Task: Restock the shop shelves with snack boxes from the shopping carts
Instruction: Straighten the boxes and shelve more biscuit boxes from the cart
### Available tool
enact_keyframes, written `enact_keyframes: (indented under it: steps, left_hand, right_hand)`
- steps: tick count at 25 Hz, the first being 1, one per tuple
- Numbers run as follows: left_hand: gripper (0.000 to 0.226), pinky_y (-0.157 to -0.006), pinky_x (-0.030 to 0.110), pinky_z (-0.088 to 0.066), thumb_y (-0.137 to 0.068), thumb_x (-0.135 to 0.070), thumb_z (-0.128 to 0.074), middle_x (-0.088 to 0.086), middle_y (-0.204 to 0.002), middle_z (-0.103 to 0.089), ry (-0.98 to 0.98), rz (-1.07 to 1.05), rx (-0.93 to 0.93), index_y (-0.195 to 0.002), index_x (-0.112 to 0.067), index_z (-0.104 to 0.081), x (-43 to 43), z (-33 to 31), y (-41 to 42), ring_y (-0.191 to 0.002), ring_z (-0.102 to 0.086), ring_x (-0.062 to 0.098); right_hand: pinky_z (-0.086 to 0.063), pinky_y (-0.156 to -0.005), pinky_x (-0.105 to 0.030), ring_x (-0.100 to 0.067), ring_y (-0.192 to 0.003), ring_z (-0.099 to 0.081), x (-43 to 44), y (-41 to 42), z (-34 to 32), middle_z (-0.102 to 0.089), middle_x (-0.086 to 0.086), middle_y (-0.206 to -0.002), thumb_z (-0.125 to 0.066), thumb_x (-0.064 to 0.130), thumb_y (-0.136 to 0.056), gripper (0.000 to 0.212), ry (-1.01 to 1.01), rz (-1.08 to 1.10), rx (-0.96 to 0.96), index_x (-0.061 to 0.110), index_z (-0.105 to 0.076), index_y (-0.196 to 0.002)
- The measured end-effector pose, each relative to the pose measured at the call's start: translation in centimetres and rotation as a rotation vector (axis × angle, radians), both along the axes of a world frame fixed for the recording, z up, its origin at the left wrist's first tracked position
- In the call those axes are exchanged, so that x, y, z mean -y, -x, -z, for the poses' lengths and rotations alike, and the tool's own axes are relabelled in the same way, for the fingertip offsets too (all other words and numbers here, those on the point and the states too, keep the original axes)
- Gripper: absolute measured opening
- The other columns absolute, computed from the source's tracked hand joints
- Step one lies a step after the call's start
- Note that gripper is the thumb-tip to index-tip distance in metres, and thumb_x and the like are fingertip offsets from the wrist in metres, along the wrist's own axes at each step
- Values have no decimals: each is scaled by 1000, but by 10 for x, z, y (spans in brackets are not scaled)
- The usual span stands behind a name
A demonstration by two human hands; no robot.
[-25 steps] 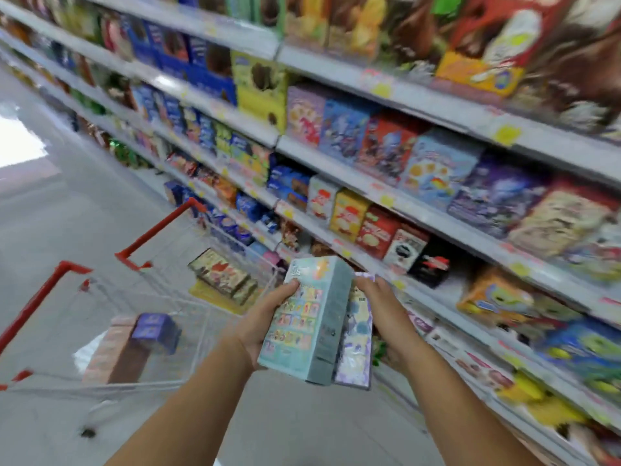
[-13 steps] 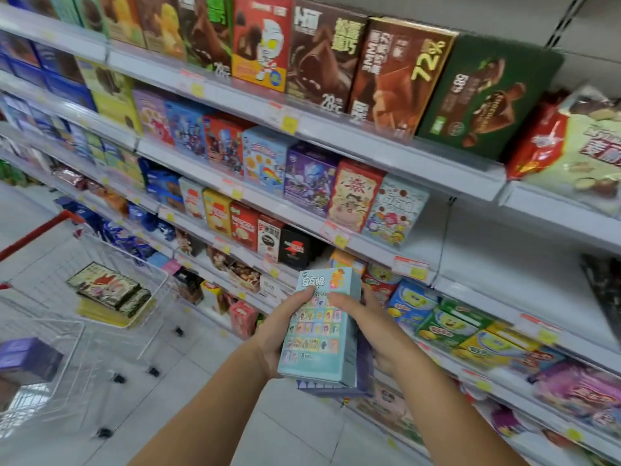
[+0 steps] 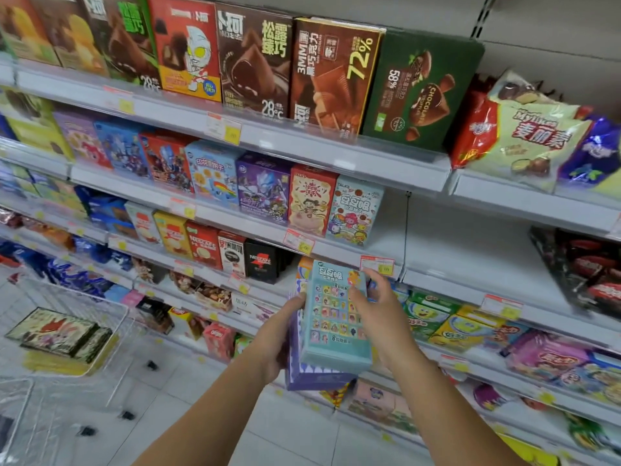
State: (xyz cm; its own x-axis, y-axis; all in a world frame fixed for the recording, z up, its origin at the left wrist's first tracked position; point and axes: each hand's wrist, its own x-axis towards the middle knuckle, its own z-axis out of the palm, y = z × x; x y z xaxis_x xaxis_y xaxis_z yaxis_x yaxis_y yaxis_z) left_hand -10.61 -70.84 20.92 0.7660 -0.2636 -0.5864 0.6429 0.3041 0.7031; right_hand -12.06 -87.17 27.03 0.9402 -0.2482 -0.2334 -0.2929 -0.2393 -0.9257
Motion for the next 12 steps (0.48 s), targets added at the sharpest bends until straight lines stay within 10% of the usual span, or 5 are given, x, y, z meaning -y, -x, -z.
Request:
enact_keyframes:
  steps: [2,6,12]
  left_hand:
    - [71,-75,42,-60,-72,-60,-77,12,-106,-74,-87,-64,75,-121,-10,-64,0,3,-8,-87,-74,30]
    - [72,-48,24,-44,-70,-60,-77,4,-103,-68,-367,-129,217,-120,-16,-53,-1,-8,-15,-74,-66,15]
    - [87,-72,43,-60,-65,-73,-72,17,-112,-69,-318,-73,178,-130,-19,-54,-19,-22,-27,-90,-71,34]
  right_hand:
    - [-51,-88,-20,-14,-108,-57,-13,1,-4,-35,-4,-139,-49,55,-93,55,380,-86,-2,37,-36,-144]
    - [-34,-106,-40,-27,-141,-25,-29,-3,-5,-15,-2,-150,-71,68,-68,115,428,-198,-199,37,-2,-153]
    - [-52,-67,-31,-22,-72,-66,27,-17,-4,-69,-5,-91,-78,20,-70,65,-545,-16,-126,14,-55,-130]
